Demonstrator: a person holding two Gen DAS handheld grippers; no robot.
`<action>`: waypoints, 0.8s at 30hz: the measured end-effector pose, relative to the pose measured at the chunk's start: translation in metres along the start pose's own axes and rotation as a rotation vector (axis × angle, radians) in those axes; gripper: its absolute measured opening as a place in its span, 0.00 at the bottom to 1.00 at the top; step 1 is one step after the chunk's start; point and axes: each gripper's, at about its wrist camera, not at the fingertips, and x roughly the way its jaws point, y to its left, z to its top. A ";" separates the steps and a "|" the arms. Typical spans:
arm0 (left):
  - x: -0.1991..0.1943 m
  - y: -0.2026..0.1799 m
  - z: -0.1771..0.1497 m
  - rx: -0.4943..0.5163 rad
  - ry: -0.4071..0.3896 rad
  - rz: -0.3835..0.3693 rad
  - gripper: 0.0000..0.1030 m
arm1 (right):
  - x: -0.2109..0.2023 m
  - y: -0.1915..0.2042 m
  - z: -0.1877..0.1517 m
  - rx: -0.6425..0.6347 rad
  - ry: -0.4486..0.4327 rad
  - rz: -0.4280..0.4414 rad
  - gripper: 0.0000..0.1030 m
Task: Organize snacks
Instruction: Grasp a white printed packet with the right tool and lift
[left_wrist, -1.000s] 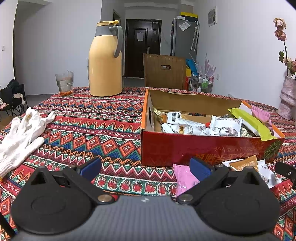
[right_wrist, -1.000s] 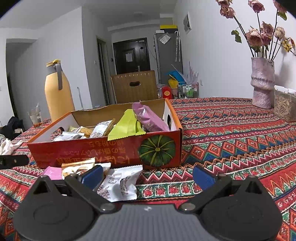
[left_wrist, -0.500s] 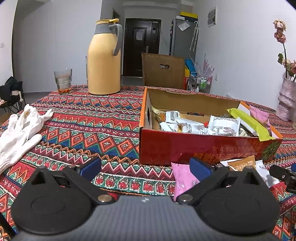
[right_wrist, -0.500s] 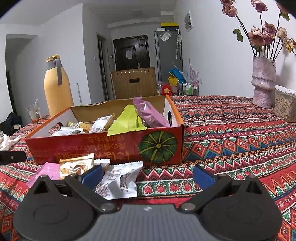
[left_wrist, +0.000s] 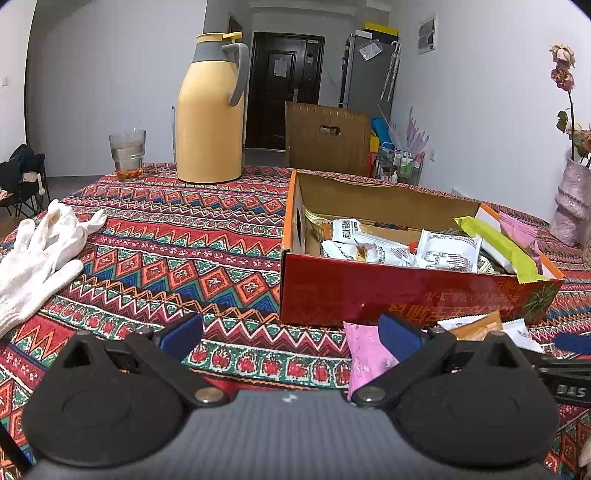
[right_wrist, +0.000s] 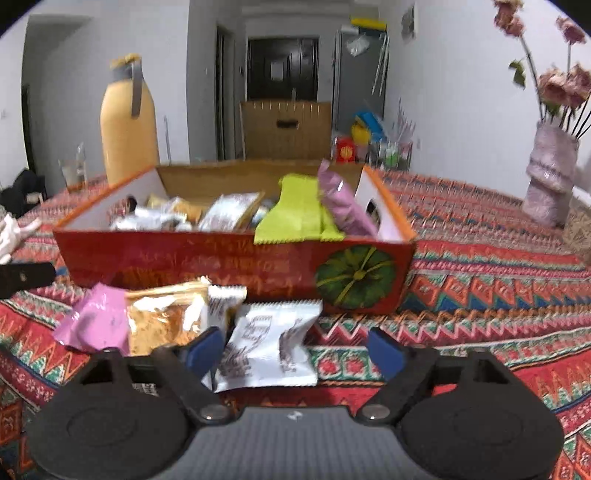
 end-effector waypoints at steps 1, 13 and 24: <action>0.000 0.000 0.000 -0.002 0.001 -0.001 1.00 | 0.003 0.001 0.000 0.003 0.011 -0.001 0.75; 0.002 0.001 -0.001 -0.010 0.017 -0.004 1.00 | 0.010 0.004 -0.006 0.006 0.014 0.052 0.49; 0.012 -0.001 -0.002 0.002 0.060 0.019 1.00 | -0.017 -0.030 -0.015 0.103 -0.090 0.029 0.49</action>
